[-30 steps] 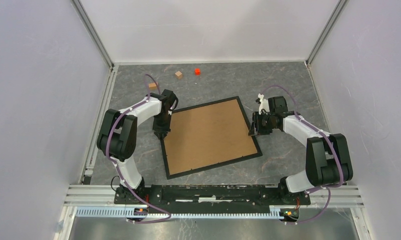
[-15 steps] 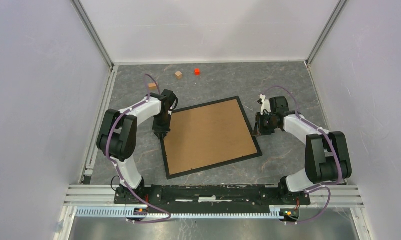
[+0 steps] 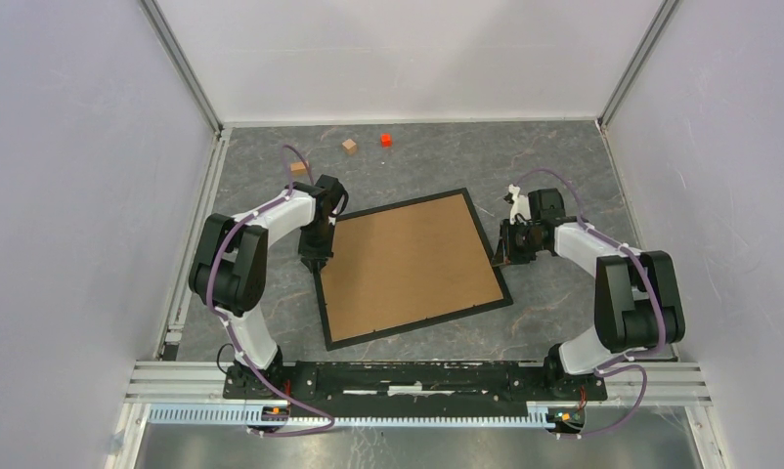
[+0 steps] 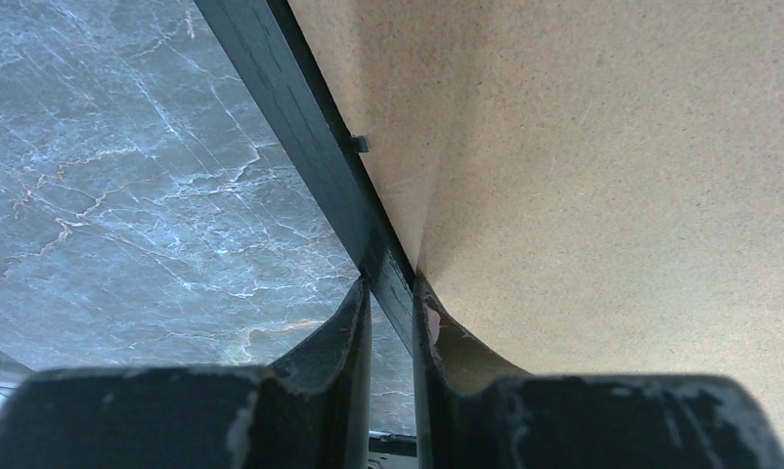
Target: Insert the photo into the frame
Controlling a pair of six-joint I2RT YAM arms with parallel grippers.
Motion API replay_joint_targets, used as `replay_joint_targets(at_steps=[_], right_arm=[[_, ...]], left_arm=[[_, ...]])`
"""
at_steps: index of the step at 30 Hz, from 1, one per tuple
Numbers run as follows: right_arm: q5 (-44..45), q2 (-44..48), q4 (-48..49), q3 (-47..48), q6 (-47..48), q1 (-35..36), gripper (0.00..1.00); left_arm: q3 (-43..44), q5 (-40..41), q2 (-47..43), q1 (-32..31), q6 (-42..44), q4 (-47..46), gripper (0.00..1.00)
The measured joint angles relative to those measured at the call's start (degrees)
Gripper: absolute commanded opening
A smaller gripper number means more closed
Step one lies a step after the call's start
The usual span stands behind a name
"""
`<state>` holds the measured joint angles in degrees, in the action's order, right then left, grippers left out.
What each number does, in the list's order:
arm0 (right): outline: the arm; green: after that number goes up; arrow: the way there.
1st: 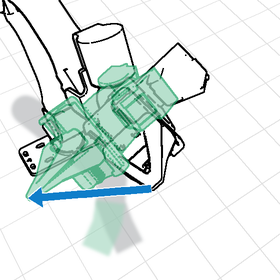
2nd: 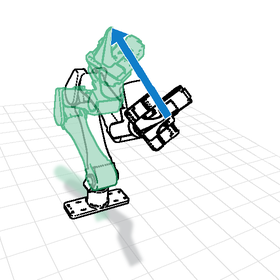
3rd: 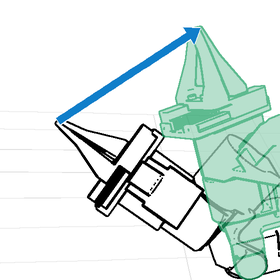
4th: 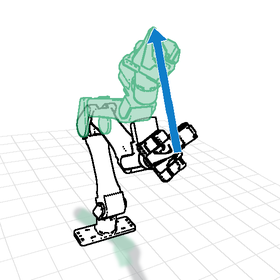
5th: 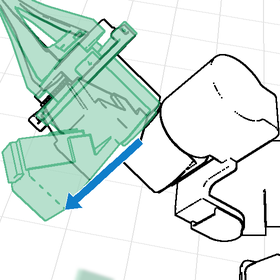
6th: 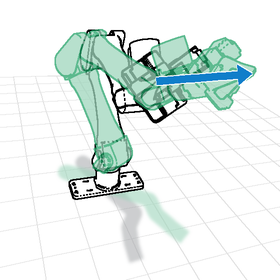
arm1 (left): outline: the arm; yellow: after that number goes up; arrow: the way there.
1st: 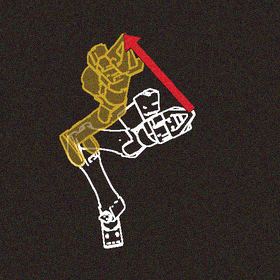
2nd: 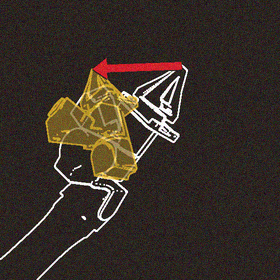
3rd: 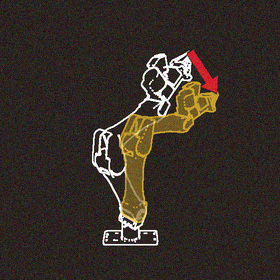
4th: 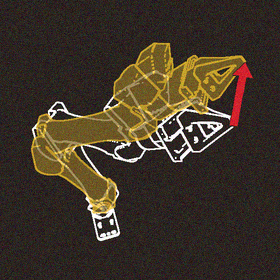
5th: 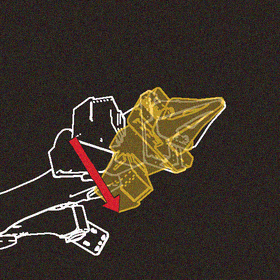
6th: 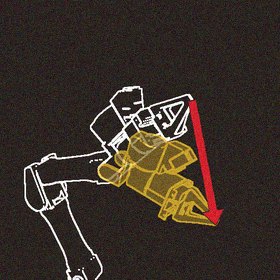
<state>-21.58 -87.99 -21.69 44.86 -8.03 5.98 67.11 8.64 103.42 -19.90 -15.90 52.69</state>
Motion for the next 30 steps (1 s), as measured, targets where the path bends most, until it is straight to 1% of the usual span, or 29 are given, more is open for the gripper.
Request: replay_joint_targets(at_steps=[6, 10, 14, 18, 20, 21, 24, 25, 26, 28, 30], right_arm=[[-0.61, -1.92, -1.11, 1.25, -0.11, -0.46, 0.22], [0.68, -3.54, -3.15, 2.97, -0.11, 0.39, 0.23], [4.61, -5.14, -5.55, 5.16, -0.07, 2.84, 0.25], [11.43, -6.88, -8.74, 7.65, -0.79, 6.95, 0.29], [14.80, -7.32, -9.92, 8.72, -1.27, 9.05, 0.33], [15.87, -7.50, -10.29, 9.11, -1.31, 9.81, 0.37], [16.81, -7.76, -10.62, 10.19, -0.66, 11.96, 0.55], [15.69, -7.48, -9.94, 10.43, -0.59, 11.98, 0.61], [14.56, -6.91, -9.27, 10.43, -0.52, 11.89, 0.64], [13.81, -6.62, -8.68, 10.40, -0.52, 11.87, 0.67], [13.77, -5.42, -8.50, 10.40, -0.57, 11.61, 0.67]], left_arm=[[-0.09, -0.11, -0.07, 0.00, 0.00, -0.09, 0.02], [-0.11, 0.02, -0.07, -0.26, 0.00, -0.11, 0.02], [-0.11, 0.28, -0.07, -0.55, 0.00, -0.11, 0.02], [-0.11, 0.28, -0.07, -0.55, 0.00, -0.11, 0.02], [-0.11, 0.26, -0.07, -0.55, 0.02, -0.13, 0.02], [-0.15, 0.28, -0.07, -0.55, 0.00, -0.13, 0.02], [-0.24, 0.28, -0.15, -0.55, 0.02, -0.24, 0.02], [-0.33, 0.28, -0.22, -0.55, 0.02, -0.33, 0.02], [-0.42, 0.31, -0.31, -0.55, 0.02, -0.42, 0.02], [-0.52, 0.39, -0.42, -0.59, 0.04, -0.50, 0.02], [-0.66, 0.59, -0.48, -0.68, 0.04, -0.61, 0.02]])
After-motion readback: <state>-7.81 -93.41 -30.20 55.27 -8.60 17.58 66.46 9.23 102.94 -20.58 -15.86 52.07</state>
